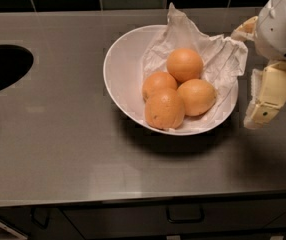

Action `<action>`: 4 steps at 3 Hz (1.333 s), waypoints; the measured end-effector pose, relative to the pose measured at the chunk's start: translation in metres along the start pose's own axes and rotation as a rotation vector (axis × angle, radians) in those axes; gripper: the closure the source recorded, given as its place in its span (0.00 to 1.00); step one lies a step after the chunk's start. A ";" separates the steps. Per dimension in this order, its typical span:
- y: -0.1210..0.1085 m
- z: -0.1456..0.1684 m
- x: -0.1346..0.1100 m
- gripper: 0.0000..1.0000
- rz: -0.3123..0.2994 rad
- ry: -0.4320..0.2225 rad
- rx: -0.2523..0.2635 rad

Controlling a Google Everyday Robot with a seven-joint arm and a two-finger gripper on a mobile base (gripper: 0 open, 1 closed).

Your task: Pick orange from white bowl

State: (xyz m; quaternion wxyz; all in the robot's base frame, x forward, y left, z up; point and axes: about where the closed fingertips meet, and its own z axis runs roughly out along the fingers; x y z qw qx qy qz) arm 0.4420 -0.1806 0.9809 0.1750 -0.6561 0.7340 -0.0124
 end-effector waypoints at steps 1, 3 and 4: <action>-0.003 0.002 -0.028 0.00 -0.136 -0.028 -0.027; -0.002 0.019 -0.088 0.00 -0.480 -0.155 -0.119; 0.002 0.027 -0.103 0.00 -0.593 -0.213 -0.154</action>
Offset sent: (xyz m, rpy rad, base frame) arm 0.0154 0.0941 0.0064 -0.0330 0.0179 0.5456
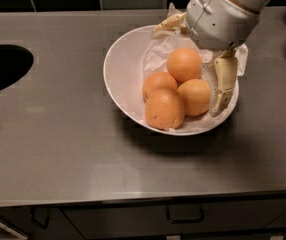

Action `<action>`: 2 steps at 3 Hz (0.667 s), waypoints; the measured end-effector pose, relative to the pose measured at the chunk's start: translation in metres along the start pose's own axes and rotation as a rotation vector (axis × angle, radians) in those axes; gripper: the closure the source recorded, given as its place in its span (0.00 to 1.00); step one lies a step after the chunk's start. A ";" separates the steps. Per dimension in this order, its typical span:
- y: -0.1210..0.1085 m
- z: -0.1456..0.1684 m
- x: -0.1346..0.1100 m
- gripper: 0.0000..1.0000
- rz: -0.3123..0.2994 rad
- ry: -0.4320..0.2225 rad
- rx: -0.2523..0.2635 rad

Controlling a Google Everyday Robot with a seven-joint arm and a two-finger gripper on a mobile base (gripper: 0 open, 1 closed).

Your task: Pick orange from white bowl

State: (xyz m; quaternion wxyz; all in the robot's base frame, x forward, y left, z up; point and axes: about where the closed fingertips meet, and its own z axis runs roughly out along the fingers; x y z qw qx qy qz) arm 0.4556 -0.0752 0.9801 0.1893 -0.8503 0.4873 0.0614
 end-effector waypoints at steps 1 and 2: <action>-0.005 0.000 -0.001 0.00 -0.005 0.002 0.019; -0.005 0.000 -0.001 0.00 -0.005 0.002 0.019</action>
Offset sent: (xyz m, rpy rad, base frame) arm 0.0134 0.0106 -0.0138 -0.0195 0.0121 0.1040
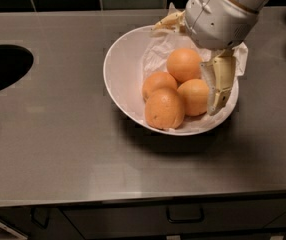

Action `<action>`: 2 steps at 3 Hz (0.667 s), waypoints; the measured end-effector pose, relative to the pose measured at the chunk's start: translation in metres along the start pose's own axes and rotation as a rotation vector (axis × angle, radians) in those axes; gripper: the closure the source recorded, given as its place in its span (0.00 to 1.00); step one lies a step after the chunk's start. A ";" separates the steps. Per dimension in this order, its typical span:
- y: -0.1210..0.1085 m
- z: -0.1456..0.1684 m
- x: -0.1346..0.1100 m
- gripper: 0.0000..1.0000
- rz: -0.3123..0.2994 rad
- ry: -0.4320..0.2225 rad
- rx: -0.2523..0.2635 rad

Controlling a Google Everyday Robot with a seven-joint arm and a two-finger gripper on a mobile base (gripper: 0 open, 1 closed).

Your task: Pick orange from white bowl

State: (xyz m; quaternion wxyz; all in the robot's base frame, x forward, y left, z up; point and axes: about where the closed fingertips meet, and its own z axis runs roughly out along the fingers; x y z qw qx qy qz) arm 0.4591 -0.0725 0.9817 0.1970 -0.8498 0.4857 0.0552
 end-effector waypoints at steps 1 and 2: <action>-0.010 0.012 0.000 0.00 -0.053 -0.010 -0.031; -0.030 0.037 -0.005 0.00 -0.161 -0.087 -0.080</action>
Offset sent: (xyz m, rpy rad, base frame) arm 0.0054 0.0220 -0.0511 -0.0428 0.2635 0.4392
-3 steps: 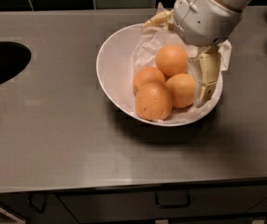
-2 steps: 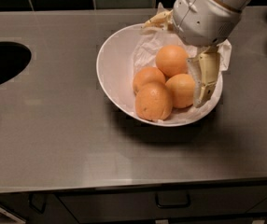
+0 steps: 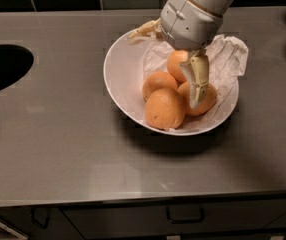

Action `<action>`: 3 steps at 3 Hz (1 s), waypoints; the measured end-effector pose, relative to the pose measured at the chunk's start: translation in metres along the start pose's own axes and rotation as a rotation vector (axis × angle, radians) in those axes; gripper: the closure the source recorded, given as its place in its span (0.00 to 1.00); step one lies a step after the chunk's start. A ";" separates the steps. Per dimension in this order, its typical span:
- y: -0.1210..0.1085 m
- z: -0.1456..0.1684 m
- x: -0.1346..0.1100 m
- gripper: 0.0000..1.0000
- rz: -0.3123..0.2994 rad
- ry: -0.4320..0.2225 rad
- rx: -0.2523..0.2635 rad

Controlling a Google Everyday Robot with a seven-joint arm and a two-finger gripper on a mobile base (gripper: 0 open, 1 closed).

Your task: Pick orange from white bowl

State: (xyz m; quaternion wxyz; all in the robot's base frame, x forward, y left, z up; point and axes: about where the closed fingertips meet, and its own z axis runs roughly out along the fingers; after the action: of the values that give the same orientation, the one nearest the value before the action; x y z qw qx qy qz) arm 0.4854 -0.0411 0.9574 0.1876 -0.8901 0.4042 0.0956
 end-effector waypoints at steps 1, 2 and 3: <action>-0.006 0.004 0.004 0.00 -0.004 0.000 0.016; -0.007 0.008 0.007 0.00 -0.008 -0.001 0.012; -0.005 0.012 0.011 0.07 -0.034 -0.010 -0.005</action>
Offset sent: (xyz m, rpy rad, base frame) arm 0.0056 -0.0077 -0.0167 -0.0234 0.0328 0.0262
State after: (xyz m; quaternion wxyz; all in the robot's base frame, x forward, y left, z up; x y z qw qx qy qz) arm 0.4959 -0.0406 0.9445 0.1893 -0.8967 0.3880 0.0980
